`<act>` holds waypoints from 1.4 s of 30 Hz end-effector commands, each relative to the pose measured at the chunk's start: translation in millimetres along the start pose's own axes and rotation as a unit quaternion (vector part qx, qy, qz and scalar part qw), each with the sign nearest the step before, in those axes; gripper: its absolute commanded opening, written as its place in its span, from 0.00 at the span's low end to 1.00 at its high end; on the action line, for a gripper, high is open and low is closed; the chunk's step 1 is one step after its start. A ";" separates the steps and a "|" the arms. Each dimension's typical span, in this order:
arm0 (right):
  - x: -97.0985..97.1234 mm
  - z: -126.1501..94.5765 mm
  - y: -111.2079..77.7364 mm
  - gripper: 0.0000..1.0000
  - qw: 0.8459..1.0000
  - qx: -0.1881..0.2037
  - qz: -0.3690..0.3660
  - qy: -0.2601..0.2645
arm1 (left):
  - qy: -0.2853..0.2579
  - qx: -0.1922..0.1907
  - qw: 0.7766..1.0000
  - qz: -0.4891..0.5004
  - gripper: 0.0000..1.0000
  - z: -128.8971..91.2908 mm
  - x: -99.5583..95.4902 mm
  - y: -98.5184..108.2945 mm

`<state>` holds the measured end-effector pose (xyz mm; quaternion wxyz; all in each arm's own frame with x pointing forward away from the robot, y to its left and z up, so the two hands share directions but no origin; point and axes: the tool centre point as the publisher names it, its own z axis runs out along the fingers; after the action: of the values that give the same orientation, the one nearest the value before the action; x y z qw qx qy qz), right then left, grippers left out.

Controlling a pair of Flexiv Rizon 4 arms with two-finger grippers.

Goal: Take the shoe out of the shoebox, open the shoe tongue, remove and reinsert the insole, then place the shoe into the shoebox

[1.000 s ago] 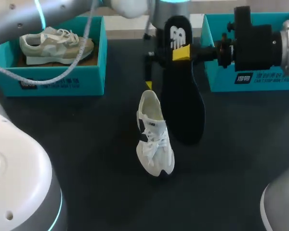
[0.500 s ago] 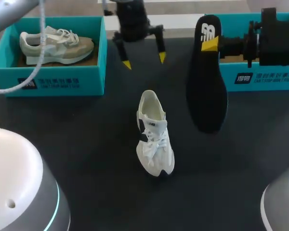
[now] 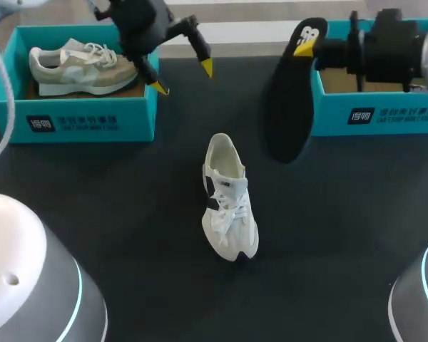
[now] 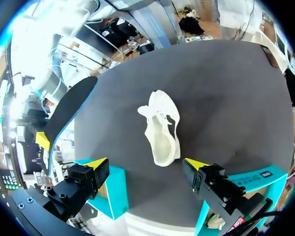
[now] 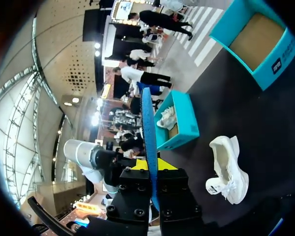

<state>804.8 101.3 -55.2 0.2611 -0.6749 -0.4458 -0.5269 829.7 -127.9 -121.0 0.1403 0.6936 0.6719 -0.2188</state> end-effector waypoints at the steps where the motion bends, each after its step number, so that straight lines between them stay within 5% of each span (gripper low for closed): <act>1: 2.5 11.2 -3.0 0.00 1.000 -0.012 0.002 -0.005 | -0.110 -0.007 0.994 0.001 1.00 2.2 5.7 -3.3; 12: 0.1 19.3 3.5 0.00 1.000 -0.004 0.021 -0.008 | -0.110 -0.007 0.994 0.001 1.00 2.2 5.7 -3.3; 19: -8.0 52.7 30.4 0.00 0.998 0.005 0.057 0.014 | -0.300 -0.005 0.954 0.020 1.00 -5.8 3.0 -20.1; 22: -7.8 65.5 39.9 0.00 0.997 0.005 0.071 0.034 | -0.342 -0.006 0.940 0.025 1.00 -9.9 0.9 -24.3; 42: 4.8 134.4 33.5 0.00 0.980 0.119 0.131 0.091 | -0.474 -0.060 0.878 0.005 1.00 12.4 -23.8 -4.1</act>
<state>886.5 173.3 -83.4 0.4345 -0.6440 -0.3850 -0.4983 823.0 -146.2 -114.8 0.4366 0.5372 0.5710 -0.4413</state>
